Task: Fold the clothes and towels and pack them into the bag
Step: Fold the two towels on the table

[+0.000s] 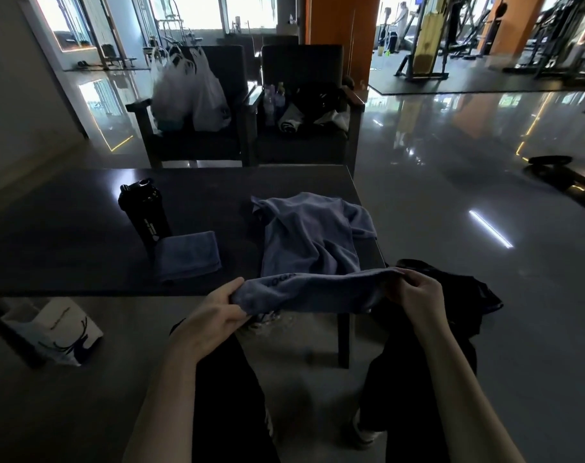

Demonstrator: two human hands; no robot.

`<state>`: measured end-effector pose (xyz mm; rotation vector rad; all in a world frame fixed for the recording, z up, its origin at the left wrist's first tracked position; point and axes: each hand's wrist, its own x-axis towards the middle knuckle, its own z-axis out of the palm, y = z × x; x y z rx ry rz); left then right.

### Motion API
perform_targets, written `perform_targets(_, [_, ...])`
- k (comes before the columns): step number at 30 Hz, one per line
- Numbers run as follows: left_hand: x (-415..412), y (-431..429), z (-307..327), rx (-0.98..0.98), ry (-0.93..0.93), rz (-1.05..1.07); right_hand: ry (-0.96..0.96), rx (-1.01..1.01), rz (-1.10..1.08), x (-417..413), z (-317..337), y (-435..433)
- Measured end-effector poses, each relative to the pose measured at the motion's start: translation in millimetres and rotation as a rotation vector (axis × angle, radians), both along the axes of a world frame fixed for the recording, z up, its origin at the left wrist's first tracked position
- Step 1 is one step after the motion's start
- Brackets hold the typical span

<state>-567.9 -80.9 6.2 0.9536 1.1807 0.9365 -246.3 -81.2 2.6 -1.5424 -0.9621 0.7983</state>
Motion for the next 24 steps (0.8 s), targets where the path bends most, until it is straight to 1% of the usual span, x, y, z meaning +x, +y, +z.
perform_targets(2, [-2,10,1,0.006,0.114,-0.083,-0.075,-0.006,-0.01,-2,2,13])
perform_targets(4, [-5,26,-3,0.027,0.249,-0.136,-0.086,-0.031,-0.028,-4,7,27])
perform_targets(7, [-10,51,-7,0.07,0.515,-0.203,-0.132,-0.1,-0.026,-4,12,52])
perform_targets(8, [-9,59,-6,0.068,0.554,-0.205,-0.129,-0.11,-0.024,-3,11,63])
perform_targets(13, [-1,104,-13,0.077,0.584,-0.119,-0.195,-0.182,-0.049,0,6,112])
perform_targets(17, [6,139,-25,-0.06,0.49,0.127,-0.274,-0.188,-0.019,-2,-1,143])
perform_targets(21, [13,171,-31,-0.024,0.593,0.208,-0.338,-0.175,-0.008,-4,-8,176])
perform_targets(24, [18,195,-37,-0.021,0.614,0.229,-0.377,-0.16,-0.014,-3,-17,201])
